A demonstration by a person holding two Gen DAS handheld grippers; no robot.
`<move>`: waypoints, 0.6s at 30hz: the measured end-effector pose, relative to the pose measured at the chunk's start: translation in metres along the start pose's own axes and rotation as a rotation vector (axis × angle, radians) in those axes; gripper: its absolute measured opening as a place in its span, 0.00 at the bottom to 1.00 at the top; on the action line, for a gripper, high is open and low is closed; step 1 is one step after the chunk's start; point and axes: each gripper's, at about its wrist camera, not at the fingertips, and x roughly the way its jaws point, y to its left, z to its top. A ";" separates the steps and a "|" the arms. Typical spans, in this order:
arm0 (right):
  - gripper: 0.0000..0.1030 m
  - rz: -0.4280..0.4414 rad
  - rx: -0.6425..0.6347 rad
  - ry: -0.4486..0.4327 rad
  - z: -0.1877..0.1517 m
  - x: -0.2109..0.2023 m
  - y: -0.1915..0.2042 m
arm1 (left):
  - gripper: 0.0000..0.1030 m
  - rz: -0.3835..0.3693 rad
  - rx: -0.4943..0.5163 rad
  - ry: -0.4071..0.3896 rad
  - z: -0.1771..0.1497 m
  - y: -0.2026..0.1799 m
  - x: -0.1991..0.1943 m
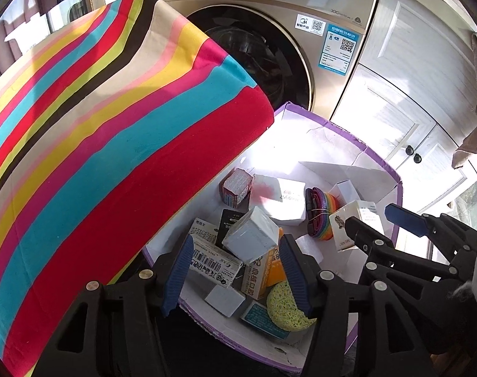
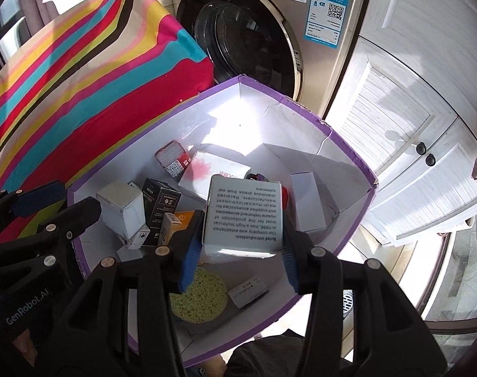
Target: Organize objects
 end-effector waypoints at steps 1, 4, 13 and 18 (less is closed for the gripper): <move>0.61 -0.001 0.002 0.000 0.000 0.000 -0.001 | 0.63 -0.004 0.002 0.003 0.000 -0.001 0.000; 0.69 -0.017 0.003 0.001 -0.001 -0.002 -0.001 | 0.67 -0.035 -0.019 0.015 -0.003 0.004 0.000; 0.79 -0.049 -0.053 0.015 -0.018 -0.014 0.003 | 0.85 -0.113 -0.056 -0.005 -0.022 0.015 -0.020; 0.81 -0.095 -0.058 0.005 -0.027 -0.016 -0.001 | 0.87 -0.046 -0.030 -0.020 -0.022 0.013 -0.024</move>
